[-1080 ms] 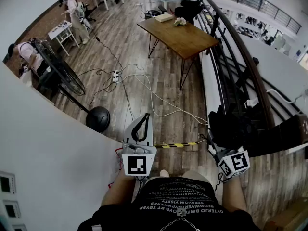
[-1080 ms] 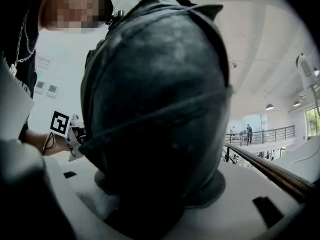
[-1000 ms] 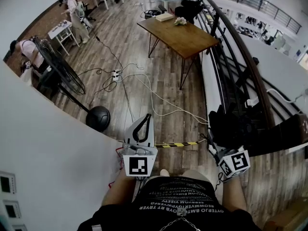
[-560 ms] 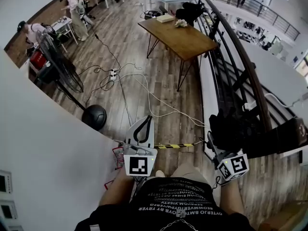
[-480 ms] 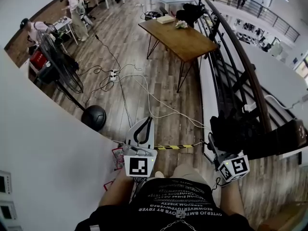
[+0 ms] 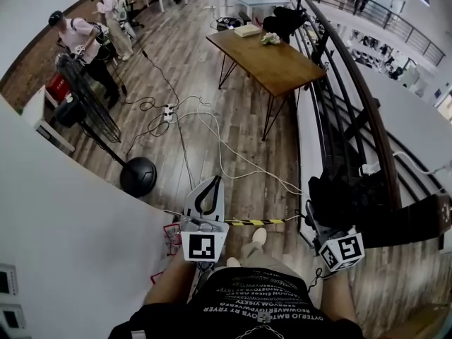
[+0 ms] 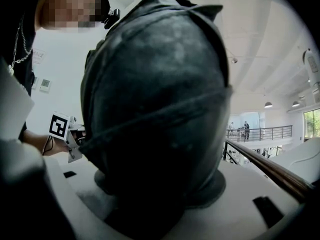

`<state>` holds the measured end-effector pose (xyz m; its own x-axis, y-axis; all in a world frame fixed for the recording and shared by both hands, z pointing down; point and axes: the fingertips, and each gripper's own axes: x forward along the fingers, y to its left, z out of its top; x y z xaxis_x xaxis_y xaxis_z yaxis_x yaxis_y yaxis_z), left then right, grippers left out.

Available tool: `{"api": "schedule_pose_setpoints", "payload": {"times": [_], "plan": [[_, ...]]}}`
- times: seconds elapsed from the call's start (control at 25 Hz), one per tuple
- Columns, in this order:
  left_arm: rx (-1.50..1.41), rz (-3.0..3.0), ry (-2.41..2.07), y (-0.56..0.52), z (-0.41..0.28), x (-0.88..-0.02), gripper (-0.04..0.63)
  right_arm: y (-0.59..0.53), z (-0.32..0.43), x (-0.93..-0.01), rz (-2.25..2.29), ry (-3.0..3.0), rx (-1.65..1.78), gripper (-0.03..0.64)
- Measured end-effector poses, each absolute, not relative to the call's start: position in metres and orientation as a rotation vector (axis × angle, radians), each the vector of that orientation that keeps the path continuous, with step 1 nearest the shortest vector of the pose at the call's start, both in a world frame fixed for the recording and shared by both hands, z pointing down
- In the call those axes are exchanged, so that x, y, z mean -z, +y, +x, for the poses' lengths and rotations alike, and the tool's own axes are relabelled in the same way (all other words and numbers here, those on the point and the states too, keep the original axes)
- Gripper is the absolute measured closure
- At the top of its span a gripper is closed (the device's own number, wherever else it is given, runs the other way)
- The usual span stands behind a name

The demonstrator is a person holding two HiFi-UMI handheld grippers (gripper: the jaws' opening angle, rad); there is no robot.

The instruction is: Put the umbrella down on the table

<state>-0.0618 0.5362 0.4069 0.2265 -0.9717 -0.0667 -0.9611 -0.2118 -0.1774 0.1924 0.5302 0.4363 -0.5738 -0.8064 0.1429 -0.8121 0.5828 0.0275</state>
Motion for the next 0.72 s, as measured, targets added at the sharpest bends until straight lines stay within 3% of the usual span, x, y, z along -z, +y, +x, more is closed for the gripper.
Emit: {"api": "schedule_pose_setpoints", "payload": {"times": [0.72], "plan": [[0.196,-2.386,1.871,0.430,-0.040,-0.432,0.565,0.420,0.223,-0.463,1.333,-2.675,-0.209,0.338]]}}
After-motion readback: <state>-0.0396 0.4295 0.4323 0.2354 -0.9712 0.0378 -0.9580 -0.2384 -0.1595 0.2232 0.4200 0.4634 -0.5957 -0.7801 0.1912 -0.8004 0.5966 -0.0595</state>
